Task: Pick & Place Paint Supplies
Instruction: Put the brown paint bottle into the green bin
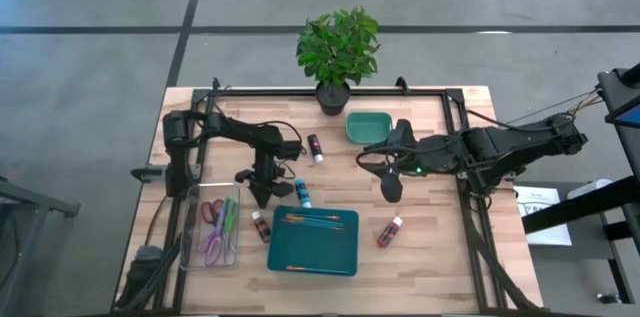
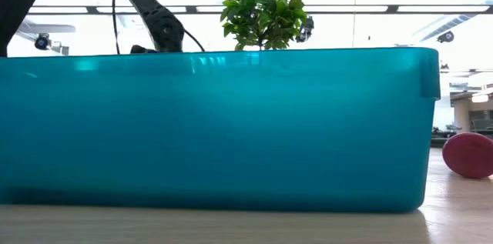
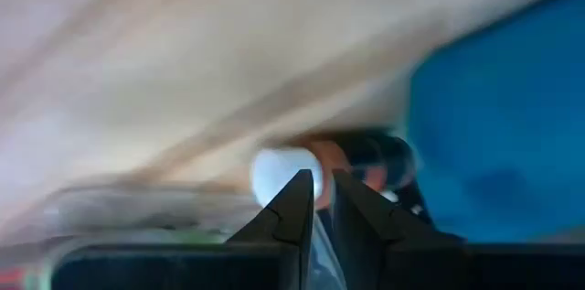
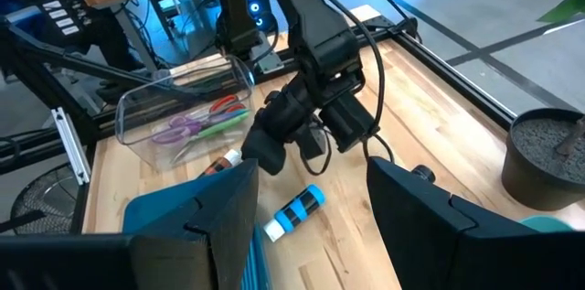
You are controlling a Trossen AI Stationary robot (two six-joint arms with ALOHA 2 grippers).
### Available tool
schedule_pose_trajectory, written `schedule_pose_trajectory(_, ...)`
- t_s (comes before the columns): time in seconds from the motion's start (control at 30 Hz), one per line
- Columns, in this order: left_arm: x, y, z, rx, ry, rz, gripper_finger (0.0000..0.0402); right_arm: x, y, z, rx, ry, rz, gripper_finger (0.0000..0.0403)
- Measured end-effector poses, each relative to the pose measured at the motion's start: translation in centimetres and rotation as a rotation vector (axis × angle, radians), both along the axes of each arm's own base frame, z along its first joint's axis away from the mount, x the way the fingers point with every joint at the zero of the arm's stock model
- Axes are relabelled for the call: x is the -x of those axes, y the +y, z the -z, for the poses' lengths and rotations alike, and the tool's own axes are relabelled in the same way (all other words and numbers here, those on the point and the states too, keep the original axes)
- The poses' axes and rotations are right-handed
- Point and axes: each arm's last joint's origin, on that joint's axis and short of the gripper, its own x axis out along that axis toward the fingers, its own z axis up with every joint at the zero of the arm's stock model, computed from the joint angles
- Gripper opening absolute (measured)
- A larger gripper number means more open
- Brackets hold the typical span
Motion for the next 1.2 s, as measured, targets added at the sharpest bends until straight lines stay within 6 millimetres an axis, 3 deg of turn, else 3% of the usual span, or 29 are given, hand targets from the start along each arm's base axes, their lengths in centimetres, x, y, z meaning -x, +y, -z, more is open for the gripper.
schedule_pose_trajectory(0.33, 0.1, -0.3, -1.5, 0.14, -0.097, -0.018, 0.0052, 0.1, 0.3, 0.0, 0.0, -0.002, -0.01, 0.0204)
schedule_pose_trajectory(0.57, 0.2, -0.4, -2.9, 0.158, -0.413, 0.159, 0.0052, 0.1, 0.4, 0.0, 0.0, -0.002, -0.013, 0.0204)
schedule_pose_trajectory(0.73, 0.4, -0.8, -3.8, 0.058, -0.498, 0.306, 0.0052, 0.1, 0.4, 0.0, -0.006, -0.004, -0.01, 0.0204)
schedule_pose_trajectory(0.97, 0.3, -2.9, -3.9, -0.044, -0.537, 0.566, 0.0052, 0.1, 0.3, 0.0, 0.0, -0.008, 0.015, 0.0204)
schedule_pose_trajectory(1.2, 0.2, -5.4, -3.9, -0.027, -0.542, 0.68, 0.0052, 0.1, 0.2, 0.0, -0.007, -0.015, 0.047, 0.0204)
